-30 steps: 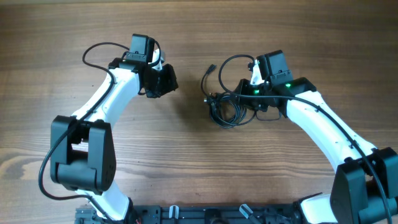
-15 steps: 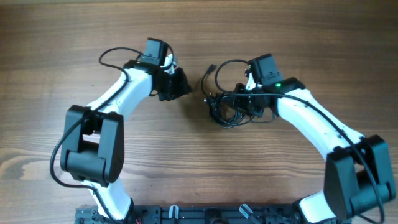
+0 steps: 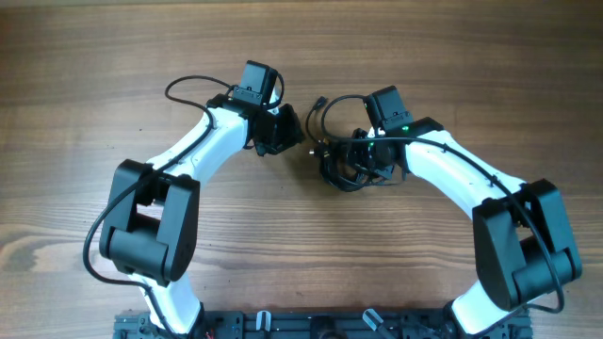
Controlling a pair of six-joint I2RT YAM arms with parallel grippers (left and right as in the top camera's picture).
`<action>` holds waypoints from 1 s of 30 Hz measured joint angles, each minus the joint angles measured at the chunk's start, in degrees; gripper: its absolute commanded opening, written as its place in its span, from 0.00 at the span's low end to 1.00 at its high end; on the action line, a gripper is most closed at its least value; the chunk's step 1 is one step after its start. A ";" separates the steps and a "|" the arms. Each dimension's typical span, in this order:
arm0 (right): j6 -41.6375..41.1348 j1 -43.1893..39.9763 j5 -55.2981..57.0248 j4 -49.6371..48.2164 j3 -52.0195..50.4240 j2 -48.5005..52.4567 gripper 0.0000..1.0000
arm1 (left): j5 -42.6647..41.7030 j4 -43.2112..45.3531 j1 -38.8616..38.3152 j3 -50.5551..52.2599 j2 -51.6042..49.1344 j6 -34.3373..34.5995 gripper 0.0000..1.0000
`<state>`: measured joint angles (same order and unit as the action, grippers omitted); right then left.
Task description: Untangle cables
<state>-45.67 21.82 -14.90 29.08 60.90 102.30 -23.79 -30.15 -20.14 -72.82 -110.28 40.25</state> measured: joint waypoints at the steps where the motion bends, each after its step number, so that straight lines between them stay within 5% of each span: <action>1: -0.17 0.00 0.00 -0.46 0.00 0.02 0.26 | 0.15 0.11 0.00 0.00 -0.11 0.02 0.31; 10: -0.61 0.00 0.22 -3.26 0.00 0.04 0.23 | 0.28 3.54 0.00 0.00 -2.43 2.36 0.52; 17: -0.61 0.00 0.39 -3.67 0.00 0.04 0.22 | -1.92 6.01 -0.44 -0.02 -2.43 2.51 0.52; 20: -0.81 0.11 0.42 -4.02 0.00 0.04 0.11 | -2.25 6.75 -1.36 -0.02 -2.43 2.54 0.51; 30: 0.57 3.76 0.85 -5.62 0.00 0.04 0.08 | -1.36 6.93 -3.37 -0.02 -2.43 2.64 0.34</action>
<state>-45.10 25.58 -14.04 23.46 60.90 102.35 -25.15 -23.22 -23.51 -72.84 -112.71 42.89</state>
